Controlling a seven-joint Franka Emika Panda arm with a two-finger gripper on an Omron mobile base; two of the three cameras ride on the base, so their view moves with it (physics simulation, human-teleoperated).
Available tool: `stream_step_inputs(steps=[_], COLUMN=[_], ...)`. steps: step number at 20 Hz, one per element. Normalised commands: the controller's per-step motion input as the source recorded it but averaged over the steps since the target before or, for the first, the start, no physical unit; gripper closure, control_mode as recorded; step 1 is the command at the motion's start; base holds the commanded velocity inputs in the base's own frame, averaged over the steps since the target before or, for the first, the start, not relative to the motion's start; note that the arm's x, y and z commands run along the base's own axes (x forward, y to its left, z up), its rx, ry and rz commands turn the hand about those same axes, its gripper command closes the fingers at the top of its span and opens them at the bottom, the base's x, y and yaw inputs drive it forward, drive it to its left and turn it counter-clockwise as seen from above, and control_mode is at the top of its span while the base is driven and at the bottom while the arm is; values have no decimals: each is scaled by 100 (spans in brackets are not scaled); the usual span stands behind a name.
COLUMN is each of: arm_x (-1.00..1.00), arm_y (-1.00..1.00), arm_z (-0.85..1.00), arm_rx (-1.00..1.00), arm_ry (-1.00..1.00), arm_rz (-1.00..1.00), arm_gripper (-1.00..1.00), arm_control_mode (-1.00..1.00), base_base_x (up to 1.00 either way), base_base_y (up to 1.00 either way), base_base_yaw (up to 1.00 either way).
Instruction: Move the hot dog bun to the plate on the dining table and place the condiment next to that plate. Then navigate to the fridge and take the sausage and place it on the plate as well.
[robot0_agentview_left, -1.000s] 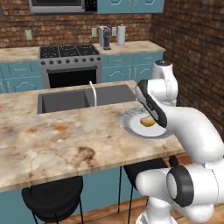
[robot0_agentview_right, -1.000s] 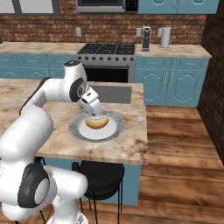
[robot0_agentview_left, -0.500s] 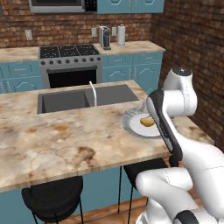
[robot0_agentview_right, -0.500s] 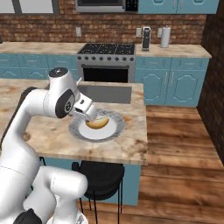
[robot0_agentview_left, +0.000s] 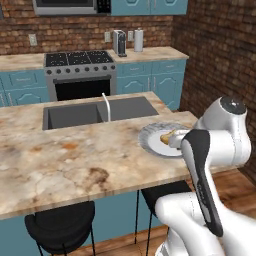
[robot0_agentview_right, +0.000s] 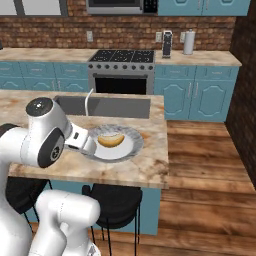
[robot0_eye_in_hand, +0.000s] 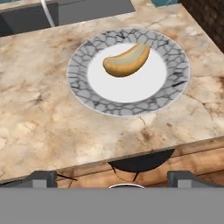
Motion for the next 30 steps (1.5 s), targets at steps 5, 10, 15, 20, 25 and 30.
stream_step_inputs(steps=[5, 10, 15, 20, 25, 30], arm_x=[-62, -5, -9, 0, 0, 0], arm_y=[0, 0, 1, 0, 0, 0], arm_z=[0, -2, 0, 0, 0, 0], arm_rx=[0, 0, -1, 0, 0, 0], arm_ry=[-14, 0, -4, 0, 0, 0], arm_rz=[1, 0, 0, 0, 0, 0], arm_gripper=[-100, -100, -100, -100, -100, -100], arm_control_mode=[-100, -100, 100, 100, 100, 100], base_base_x=[0, 0, -46, -81, -50, -24], base_base_y=[0, 0, 20, 96, 100, 100], base_base_yaw=[0, 0, 0, 11, 25, 31])
